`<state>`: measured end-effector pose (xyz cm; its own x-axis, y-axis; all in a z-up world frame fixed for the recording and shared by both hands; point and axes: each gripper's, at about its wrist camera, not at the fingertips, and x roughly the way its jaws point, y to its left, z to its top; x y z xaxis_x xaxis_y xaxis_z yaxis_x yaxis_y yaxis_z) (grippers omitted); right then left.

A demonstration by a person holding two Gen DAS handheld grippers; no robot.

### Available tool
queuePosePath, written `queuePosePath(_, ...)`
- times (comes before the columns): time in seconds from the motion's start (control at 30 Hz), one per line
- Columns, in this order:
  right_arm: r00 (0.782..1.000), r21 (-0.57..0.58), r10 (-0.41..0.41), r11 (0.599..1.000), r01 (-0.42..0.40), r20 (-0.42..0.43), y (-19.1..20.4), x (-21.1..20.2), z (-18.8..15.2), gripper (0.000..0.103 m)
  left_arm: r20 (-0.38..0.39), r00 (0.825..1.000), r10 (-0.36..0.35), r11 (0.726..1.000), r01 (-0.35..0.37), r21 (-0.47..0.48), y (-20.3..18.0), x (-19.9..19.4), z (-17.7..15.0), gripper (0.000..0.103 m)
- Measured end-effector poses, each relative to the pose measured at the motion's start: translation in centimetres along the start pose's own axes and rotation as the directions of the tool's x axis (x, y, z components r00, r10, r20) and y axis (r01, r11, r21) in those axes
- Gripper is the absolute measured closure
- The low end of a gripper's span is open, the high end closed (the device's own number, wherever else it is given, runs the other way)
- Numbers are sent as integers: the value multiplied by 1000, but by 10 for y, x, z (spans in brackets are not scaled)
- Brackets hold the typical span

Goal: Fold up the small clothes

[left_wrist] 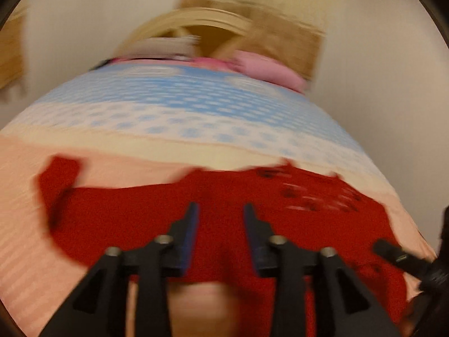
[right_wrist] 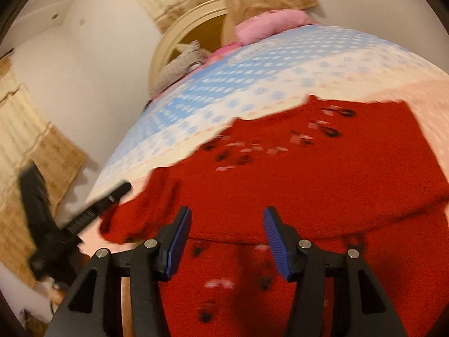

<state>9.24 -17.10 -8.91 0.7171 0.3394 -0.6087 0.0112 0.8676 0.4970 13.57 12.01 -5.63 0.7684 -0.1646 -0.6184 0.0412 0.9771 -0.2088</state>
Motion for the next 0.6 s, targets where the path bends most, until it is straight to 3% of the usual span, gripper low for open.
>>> queuePosePath(0.13,981,-47,172,983,-177,-85,59,32,14,42,41,983,179,976,-172,-130,83,-20,-1,49)
queuePosePath(0.17,974,-61,199,977,-207,-109,74,42,16,42,33,971,238,955,-228,-187,114,-23,-2,49)
queuePosePath(0.3,941,-134,260,947,-293,-218,152,104,14,42,-20,941,339,886,-326,-329,182,-13,-19,49)
queuePosePath(0.4,903,-165,287,921,-352,-320,202,159,8,42,-47,931,362,853,-351,-385,205,-4,-38,49)
queuePosePath(0.47,892,-196,258,917,-346,-371,229,195,2,42,-51,950,307,846,-297,-444,217,-4,-46,49)
queuePosePath(0.6,854,-216,231,907,-362,-465,273,267,-9,42,-22,960,280,839,-256,-481,221,-8,-49,47)
